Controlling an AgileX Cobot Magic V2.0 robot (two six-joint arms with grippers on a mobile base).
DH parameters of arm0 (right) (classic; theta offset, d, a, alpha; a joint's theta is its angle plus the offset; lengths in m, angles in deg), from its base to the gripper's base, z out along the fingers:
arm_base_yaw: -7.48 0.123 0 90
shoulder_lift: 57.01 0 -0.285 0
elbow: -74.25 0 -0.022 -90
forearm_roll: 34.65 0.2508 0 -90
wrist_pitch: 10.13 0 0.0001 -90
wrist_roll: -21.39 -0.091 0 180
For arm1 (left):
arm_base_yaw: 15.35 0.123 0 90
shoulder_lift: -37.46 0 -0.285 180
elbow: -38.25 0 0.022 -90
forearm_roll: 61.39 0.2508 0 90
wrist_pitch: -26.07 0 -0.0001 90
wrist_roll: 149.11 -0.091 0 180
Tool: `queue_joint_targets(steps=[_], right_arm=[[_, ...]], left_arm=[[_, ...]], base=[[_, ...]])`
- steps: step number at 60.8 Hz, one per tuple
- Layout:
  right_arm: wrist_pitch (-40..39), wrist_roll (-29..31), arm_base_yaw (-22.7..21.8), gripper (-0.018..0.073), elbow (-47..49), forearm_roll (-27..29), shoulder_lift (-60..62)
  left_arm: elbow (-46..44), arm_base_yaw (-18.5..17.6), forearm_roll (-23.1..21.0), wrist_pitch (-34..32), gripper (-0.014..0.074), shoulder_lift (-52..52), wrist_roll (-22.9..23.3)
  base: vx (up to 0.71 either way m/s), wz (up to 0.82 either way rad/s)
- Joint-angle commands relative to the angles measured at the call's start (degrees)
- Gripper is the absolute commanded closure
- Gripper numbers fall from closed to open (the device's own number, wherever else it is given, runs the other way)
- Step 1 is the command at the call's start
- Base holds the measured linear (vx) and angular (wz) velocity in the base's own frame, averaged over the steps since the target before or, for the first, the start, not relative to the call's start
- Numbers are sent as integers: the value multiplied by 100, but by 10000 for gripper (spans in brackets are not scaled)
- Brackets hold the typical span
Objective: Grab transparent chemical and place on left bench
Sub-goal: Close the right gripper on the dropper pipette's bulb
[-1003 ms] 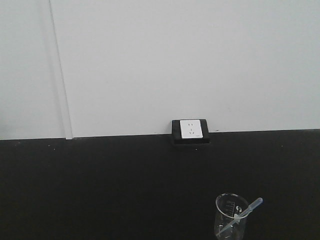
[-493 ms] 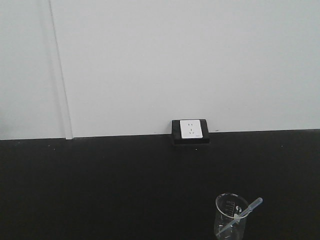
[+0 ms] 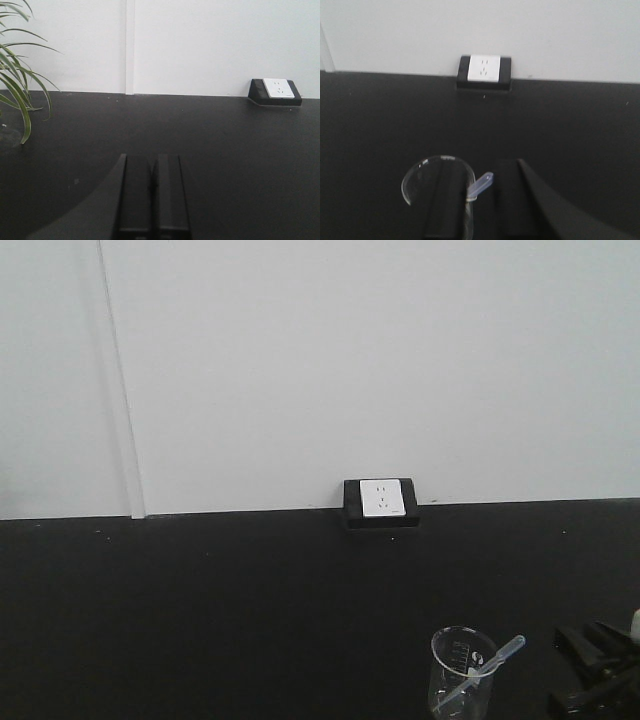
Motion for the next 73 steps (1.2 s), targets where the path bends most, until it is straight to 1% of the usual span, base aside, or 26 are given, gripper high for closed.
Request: queue_joint_targets(steps=[1,6,11,18,25,45,54,65,73], right_arm=[[-756,55,1,150,192,94,-312],[-1117,55,1,67,192,94,-657],[-1721,95,1,18,192,140,-1088],[-2437,321,-5,11,192,415,-1677],[-2802,315,-5,18,227,624,-2163],[-2886,248,2,66,904,649,-3024],[-2859,183,2,99,999,649,-3245],[-2851,210,2,179,994,649,-3337],[-2930,210,2,265,994,649,-3337]], left_arm=[[93,-10,-4,-449,600,110,45],[93,-10,-4,-449,600,110,45],[93,-10,-4,-449,600,110,45],[93,-10,-4,-449,600,110,45],[93,-10,-4,-449,600,110,45],[93,-10,-4,-449,600,110,45],[93,-10,-4,-449,600,110,45],[93,-10,-4,-449,600,110,45],[93,-10,-4,-449,600,110,45]], base=[[0,0],[0,0],[0,0],[0,0],[0,0],[0,0],[0,0],[0,0],[0,0]])
